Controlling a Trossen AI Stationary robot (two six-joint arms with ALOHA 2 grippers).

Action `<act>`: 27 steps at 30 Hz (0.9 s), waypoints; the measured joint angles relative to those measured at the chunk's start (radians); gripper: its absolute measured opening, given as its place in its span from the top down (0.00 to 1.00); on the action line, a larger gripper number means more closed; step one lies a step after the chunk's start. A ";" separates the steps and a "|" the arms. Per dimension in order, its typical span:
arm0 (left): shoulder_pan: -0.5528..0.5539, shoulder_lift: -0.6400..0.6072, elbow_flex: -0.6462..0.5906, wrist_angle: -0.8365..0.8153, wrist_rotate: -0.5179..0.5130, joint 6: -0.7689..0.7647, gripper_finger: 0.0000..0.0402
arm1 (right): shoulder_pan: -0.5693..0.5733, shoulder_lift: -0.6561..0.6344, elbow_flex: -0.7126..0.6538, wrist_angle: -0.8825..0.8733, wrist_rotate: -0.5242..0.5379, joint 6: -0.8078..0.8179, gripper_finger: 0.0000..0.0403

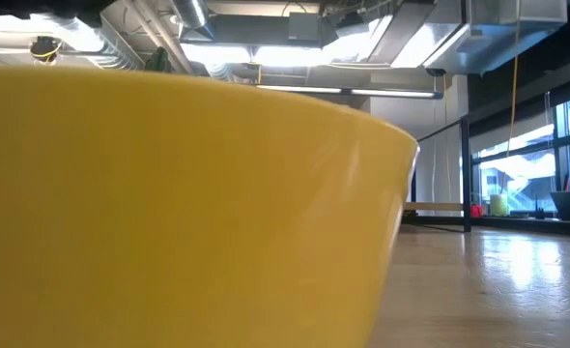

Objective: Pick & Place Mini bowls
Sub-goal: Stack the blue patterned bowl on the blue patterned bowls on the shelf

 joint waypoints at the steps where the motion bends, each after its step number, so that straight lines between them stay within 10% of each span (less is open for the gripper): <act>1: 0.005 0.000 0.000 0.000 0.003 -0.005 0.99 | -0.023 0.000 -0.015 0.002 -0.016 0.000 0.98; 19: 0.013 -0.024 -0.084 0.001 0.098 -0.057 0.99 | -0.188 -0.017 -0.415 0.480 -0.280 0.054 0.98; 27: -0.029 -0.236 -0.120 -0.104 0.059 -0.059 0.99 | -0.233 -0.305 -0.614 0.591 -0.279 0.076 0.98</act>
